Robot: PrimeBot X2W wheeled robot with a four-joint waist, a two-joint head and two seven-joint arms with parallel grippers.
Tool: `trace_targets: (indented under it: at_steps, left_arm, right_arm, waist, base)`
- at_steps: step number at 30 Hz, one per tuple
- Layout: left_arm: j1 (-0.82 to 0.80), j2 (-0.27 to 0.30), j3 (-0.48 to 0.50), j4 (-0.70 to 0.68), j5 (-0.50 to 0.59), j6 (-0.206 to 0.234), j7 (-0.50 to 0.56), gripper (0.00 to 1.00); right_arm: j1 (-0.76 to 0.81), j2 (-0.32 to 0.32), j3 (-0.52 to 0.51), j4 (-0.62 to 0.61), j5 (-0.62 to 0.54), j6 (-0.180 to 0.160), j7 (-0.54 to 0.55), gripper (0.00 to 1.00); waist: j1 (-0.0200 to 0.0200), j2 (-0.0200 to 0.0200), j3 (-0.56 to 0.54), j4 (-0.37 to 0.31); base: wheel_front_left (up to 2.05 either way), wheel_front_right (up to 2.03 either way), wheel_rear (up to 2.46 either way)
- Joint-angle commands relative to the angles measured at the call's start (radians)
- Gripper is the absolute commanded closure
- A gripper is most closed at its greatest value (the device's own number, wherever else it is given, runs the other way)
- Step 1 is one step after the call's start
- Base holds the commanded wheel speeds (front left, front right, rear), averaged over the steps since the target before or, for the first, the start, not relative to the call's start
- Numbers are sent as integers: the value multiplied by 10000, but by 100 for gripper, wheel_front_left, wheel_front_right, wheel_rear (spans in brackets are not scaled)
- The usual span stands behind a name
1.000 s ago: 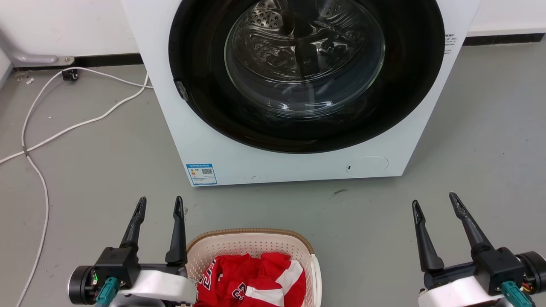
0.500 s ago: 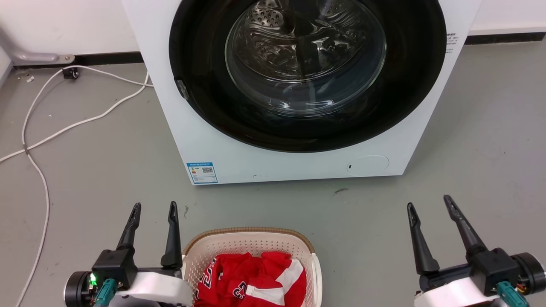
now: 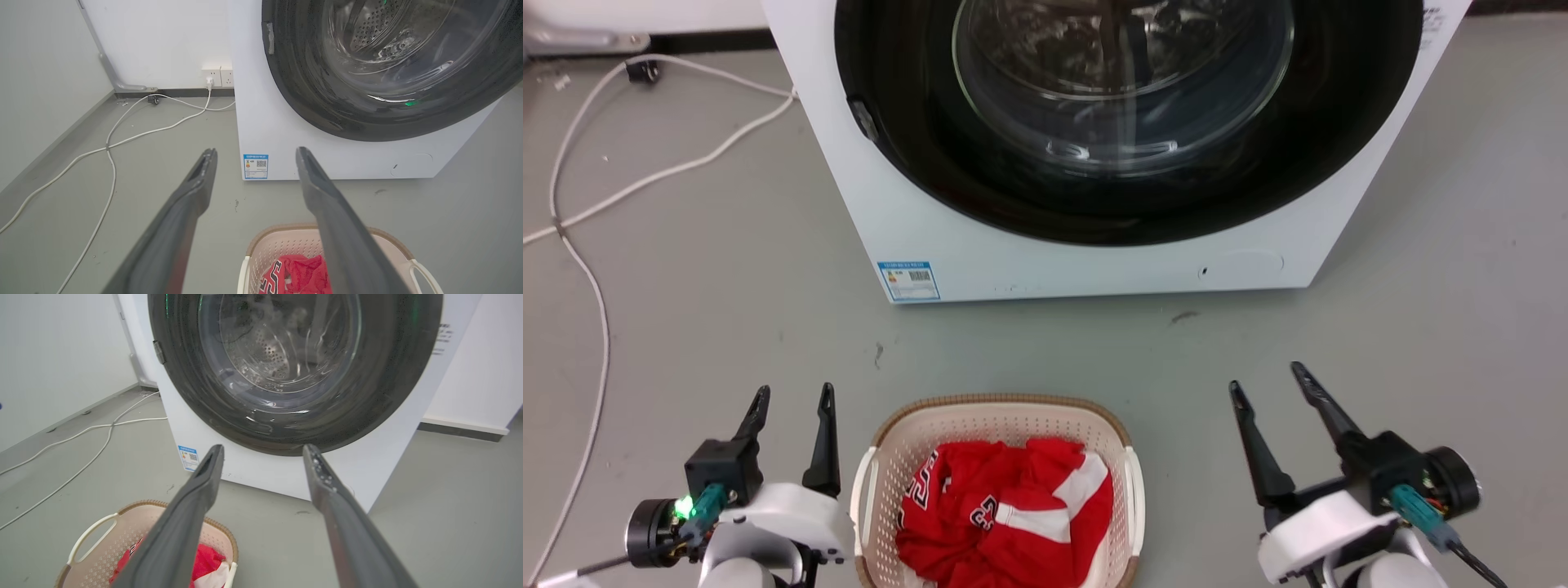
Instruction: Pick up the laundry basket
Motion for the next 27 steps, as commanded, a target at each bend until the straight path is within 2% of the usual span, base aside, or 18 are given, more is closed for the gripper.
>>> trace_targets:
  at_steps: [1,12,21,27]
  left_arm:
    - [-309,115,28,424,-55,-64,-26,0]
    - [-2434,885,-258,3645,-341,-283,-28,0]
    - [-4127,1271,-1570,6071,-1107,-301,-28,0]
    - [-4880,1443,-2375,7133,-1600,-294,-23,0]
  right_arm:
    - [-297,-16,139,307,-11,-5,-25,0]
    - [-2395,-16,1276,3251,-121,-5,-25,0]
    - [-4216,-15,2240,6141,141,-5,-25,0]
    - [-5076,-16,3004,7238,665,-5,-23,0]
  waist:
    - [0,0,382,32]
    - [0,0,2050,91]
    - [0,0,3284,48]
    - [0,0,3991,55]
  base:
    - [0,0,0]
    - [0,0,0]
    - [0,0,0]
    - [0,0,0]
